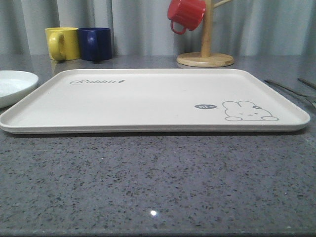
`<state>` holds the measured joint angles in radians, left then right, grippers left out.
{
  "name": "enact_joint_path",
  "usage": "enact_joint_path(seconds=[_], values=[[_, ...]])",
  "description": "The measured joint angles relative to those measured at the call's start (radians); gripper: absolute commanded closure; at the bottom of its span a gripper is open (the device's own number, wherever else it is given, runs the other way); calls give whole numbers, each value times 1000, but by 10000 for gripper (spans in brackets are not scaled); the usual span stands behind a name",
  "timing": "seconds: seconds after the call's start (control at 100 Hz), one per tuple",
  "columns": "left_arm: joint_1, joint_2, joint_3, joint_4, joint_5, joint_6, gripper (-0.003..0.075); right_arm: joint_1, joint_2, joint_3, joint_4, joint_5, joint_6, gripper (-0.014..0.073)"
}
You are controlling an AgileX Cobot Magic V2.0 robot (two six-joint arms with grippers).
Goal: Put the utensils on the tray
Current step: 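Lower the left gripper and grasp the white plate's rim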
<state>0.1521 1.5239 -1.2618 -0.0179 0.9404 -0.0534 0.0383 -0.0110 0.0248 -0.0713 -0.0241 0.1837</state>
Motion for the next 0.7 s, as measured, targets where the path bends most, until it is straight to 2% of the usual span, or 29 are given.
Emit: enact_joint_path(seconds=[0.3,0.54,0.61,0.7], values=[[7,125,-13,-21,0,18,330,0,0,0,0,0,0,662],[13,149,-13,-21,0,20,337,0,0,0,0,0,0,662],[13,149,-13,-21,0,22,374,0,0,0,0,0,0,662],[13,149,-13,-21,0,22,482,0,0,0,0,0,0,662]])
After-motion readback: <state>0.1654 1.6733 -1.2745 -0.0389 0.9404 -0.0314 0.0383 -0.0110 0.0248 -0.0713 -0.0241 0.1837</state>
